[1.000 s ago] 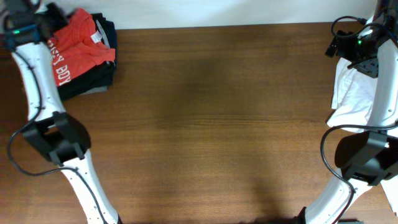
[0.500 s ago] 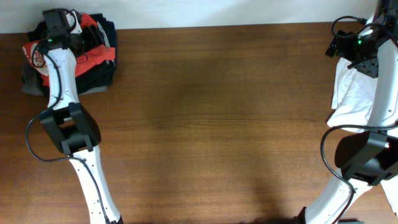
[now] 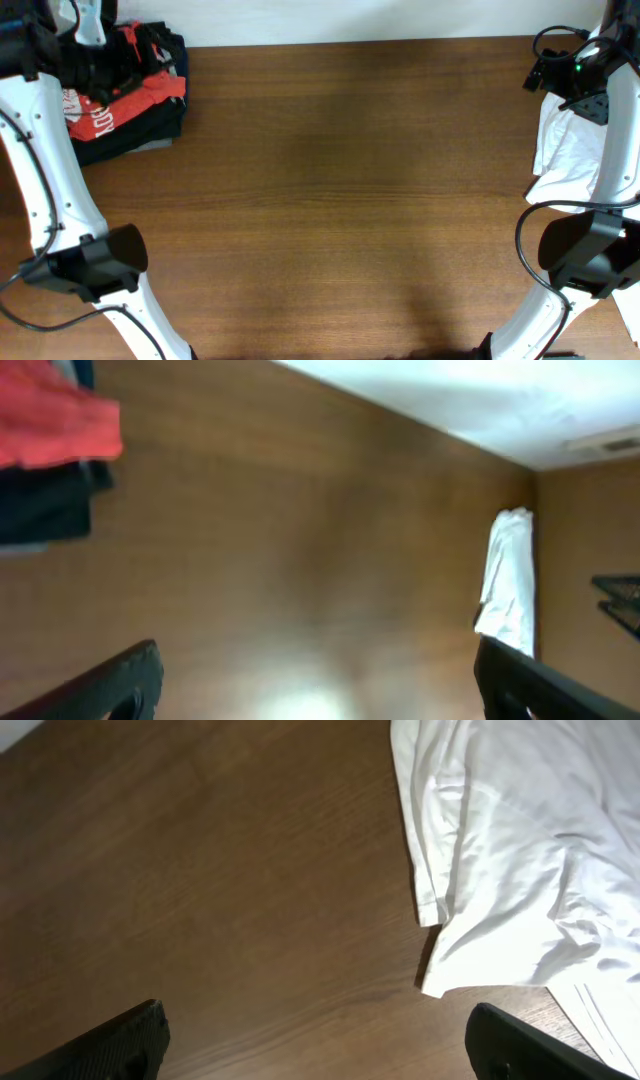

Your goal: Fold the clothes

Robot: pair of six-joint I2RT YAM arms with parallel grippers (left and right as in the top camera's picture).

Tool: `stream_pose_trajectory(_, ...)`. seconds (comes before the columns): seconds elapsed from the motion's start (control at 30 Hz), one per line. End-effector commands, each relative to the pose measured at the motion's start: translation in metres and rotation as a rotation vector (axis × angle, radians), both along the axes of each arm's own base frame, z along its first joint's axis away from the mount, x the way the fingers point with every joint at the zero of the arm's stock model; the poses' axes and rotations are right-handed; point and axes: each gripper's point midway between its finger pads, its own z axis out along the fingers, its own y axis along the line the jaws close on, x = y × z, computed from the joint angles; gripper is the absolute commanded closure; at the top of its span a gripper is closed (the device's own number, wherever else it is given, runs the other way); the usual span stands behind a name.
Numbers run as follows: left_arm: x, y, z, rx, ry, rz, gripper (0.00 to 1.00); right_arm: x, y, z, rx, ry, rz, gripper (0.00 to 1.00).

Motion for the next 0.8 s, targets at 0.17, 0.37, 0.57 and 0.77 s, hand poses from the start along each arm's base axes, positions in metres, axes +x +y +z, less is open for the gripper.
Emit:
stream_pose_trajectory(0.17, -0.103, -0.028, 0.115, 0.201, -0.296, -0.05, 0.01, 0.001, -0.001, 0.003, -0.002, -0.01, 0.001, 0.02)
stream_pose_trajectory(0.37, -0.199, -0.091, 0.094, 0.303, -0.25, -0.223, 0.01, 0.001, -0.001, 0.003, -0.002, -0.01, 0.001, 0.02)
stream_pose_trajectory(0.57, -0.275, -0.097, 0.039, 0.295, -0.137, -0.313, 0.01, 0.001, -0.001, 0.003, -0.002, -0.01, 0.001, 0.02)
stream_pose_trajectory(0.77, -0.296, -0.08, 0.039, 0.369, -0.189, -0.26, 0.01, 0.001, -0.001, 0.003, -0.002, -0.01, 0.001, 0.01)
